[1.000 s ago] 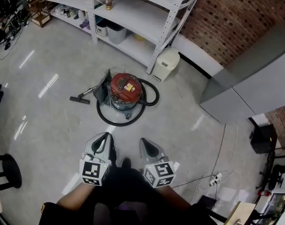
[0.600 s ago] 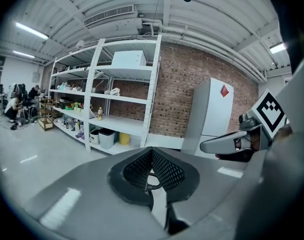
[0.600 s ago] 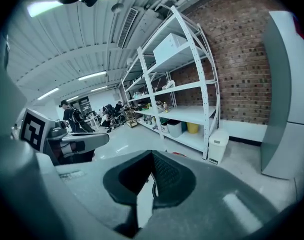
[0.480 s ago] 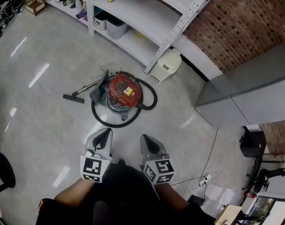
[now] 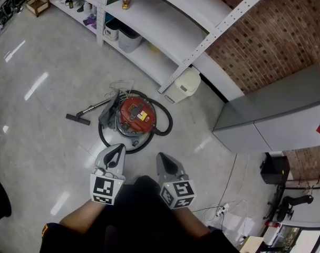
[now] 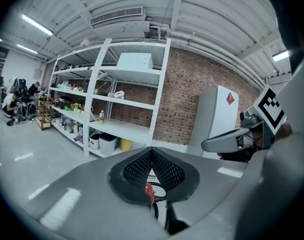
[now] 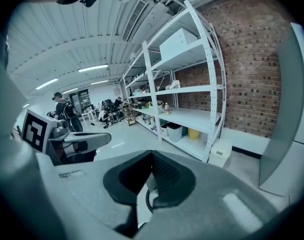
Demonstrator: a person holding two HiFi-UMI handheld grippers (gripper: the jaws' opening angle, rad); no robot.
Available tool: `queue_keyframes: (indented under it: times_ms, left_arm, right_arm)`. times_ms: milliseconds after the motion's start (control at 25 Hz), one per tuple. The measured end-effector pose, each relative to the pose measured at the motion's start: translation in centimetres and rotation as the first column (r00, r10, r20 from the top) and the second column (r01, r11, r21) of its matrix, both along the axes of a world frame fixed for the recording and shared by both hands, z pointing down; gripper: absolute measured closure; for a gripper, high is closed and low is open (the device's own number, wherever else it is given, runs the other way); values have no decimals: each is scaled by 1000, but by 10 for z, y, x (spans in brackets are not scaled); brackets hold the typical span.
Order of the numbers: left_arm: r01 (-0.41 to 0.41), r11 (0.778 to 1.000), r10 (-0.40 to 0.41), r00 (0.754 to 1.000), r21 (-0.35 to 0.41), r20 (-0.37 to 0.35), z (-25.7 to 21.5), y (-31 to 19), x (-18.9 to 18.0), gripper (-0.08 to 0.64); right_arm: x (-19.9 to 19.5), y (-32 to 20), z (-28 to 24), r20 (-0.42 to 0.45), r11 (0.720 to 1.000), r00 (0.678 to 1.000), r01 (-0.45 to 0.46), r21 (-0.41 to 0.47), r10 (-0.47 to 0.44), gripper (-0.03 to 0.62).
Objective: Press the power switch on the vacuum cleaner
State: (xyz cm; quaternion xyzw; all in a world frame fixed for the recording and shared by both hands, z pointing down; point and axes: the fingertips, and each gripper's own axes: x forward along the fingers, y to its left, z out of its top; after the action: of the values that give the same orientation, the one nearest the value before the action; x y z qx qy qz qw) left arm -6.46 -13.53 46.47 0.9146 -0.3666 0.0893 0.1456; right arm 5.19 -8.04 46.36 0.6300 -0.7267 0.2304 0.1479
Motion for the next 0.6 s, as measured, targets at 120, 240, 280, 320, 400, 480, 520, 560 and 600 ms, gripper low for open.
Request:
queue_keyframes:
  times_ms: [120,240,280,320,400,480,520,560,600]
  left_arm:
    - [10,1000,-10,1000,-6,3,0,-7,3,543]
    - [21,1000,-21,1000,-12,15,4,-14,10,543]
    - [30,999,-30,999,-17,20,7,-17,12,543]
    - [41,999,-41,999,-24,24,10,-20,15,543]
    - [66,997,-64,997,-38,36,16,-26,22,543]
    - [83,995,-81,996,-49,45,20,-31,33,543]
    - [89,995,-86,995,-54,48,22,-34,40,543]
    - [94,994,-91,995,-59,51,24,-37,47,543]
    - [99,993,-95,994,-65,57,28,-41,53,543]
  right_arm:
    - [2,-10,-1,3,1000,1000,12,0,-12,600]
    - [7,-23,5,15,999,999,32,-8,-32,601]
    - [9,-26,9,21,999,999,44,-14,-43,600]
    - [11,-30,13,26,998,998,57,-22,-56,601]
    - [17,-35,21,37,996,996,83,-40,-81,601]
    - [26,-41,28,46,993,994,104,-62,-101,600]
    - [32,-45,32,49,991,993,111,-73,-108,600]
    - [38,-49,36,51,990,992,118,-83,-114,600]
    - [44,-54,40,53,988,991,126,-91,-121,601]
